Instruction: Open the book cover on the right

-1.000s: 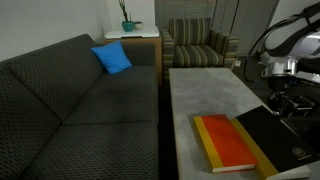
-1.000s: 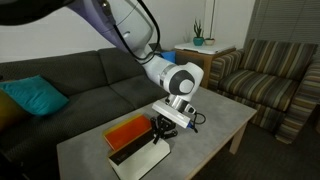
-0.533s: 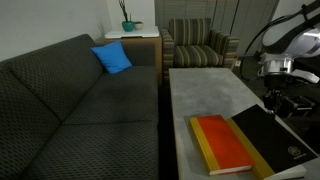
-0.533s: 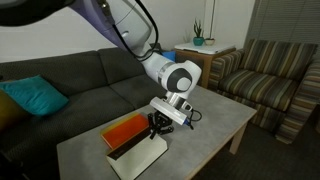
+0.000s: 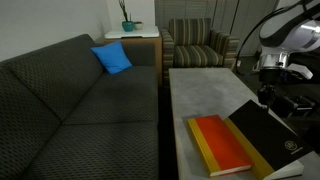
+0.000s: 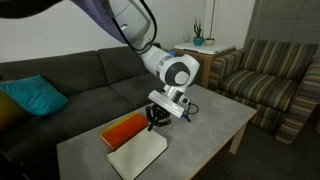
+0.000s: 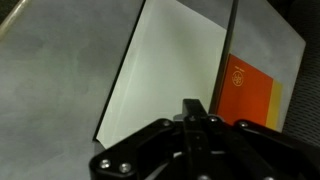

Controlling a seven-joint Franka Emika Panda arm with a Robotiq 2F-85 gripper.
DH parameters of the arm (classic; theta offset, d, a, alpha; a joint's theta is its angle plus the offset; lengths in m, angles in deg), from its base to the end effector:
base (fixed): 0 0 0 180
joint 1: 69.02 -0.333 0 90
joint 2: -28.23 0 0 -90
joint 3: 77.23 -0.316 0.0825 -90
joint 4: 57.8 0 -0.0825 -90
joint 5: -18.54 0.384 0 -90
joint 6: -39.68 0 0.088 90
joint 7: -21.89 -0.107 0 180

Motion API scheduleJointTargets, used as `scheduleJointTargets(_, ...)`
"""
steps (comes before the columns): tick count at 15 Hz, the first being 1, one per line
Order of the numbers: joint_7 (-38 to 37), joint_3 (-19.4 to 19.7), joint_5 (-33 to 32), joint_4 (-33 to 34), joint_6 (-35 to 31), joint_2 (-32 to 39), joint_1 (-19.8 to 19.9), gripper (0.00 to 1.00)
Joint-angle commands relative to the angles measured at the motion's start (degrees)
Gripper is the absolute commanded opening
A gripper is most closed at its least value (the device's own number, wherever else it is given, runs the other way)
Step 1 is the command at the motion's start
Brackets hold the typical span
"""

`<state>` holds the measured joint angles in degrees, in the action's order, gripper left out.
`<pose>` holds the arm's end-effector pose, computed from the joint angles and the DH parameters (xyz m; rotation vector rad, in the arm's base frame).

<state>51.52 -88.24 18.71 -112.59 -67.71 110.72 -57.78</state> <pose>0.6724 -0.0385 -0.0613 -2.6751 -0.5360 0.5932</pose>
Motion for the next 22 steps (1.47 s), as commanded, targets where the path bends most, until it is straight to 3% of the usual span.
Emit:
scheduleJointTargets(1,3.04,-2.07,1.0,-4.46,1.64,-3.22,1.43,0.0)
scheduleJointTargets(10,9.57,-7.54,1.24,-8.33,8.43,-3.8,2.93,0.0)
scheduleJointTargets(22,11.2,-13.16,1.88,-8.77,13.43,2.0,2.83,0.0)
